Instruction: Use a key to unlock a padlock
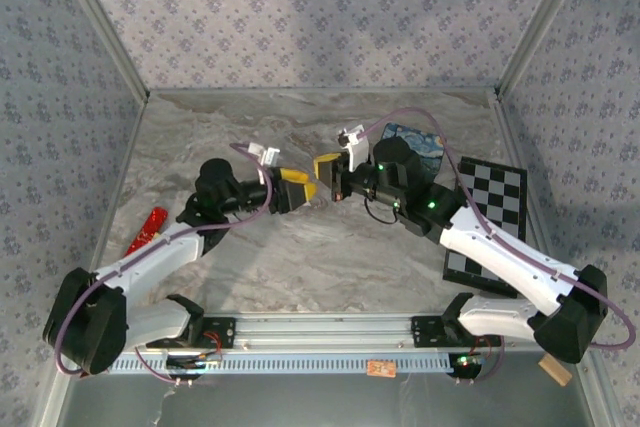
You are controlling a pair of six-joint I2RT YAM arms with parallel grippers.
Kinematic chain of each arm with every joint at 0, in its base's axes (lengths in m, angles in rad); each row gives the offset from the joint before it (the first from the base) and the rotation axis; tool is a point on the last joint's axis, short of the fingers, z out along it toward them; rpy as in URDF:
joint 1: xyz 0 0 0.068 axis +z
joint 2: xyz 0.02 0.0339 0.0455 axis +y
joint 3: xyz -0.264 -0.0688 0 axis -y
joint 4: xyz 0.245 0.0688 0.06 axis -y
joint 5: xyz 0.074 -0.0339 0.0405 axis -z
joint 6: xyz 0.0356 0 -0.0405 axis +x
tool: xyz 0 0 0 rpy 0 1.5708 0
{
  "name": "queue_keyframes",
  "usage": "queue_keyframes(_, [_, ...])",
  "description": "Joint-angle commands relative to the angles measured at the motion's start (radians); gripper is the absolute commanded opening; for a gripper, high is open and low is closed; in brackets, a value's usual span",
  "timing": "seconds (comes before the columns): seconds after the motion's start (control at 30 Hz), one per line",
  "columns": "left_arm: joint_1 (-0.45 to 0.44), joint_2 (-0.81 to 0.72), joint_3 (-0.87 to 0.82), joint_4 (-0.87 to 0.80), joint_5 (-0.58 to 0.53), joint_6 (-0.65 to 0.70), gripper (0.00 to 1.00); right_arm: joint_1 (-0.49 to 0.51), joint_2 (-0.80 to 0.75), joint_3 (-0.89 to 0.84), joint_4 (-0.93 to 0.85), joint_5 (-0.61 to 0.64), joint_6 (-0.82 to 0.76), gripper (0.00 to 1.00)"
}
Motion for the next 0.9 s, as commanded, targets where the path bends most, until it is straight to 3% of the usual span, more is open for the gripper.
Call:
queue_keyframes(0.0, [-0.035, -0.002, 0.083, -0.011, 0.032, 0.072, 0.75, 0.008, -0.003, 0.035, 0.039, -0.036, 0.024, 0.0])
queue_keyframes(0.4, [-0.049, -0.01, 0.104, -0.093, -0.041, 0.111, 0.34, 0.029, -0.013, 0.025, 0.024, 0.003, 0.024, 0.0])
queue_keyframes(0.7, [-0.049, -0.033, 0.11, -0.154, -0.069, 0.145, 0.15, 0.026, -0.024, 0.016, 0.01, 0.051, 0.019, 0.0])
queue_keyframes(0.87, [-0.049, -0.051, 0.113, -0.194, -0.095, 0.17, 0.1, 0.025, -0.018, 0.016, -0.001, 0.062, 0.022, 0.0])
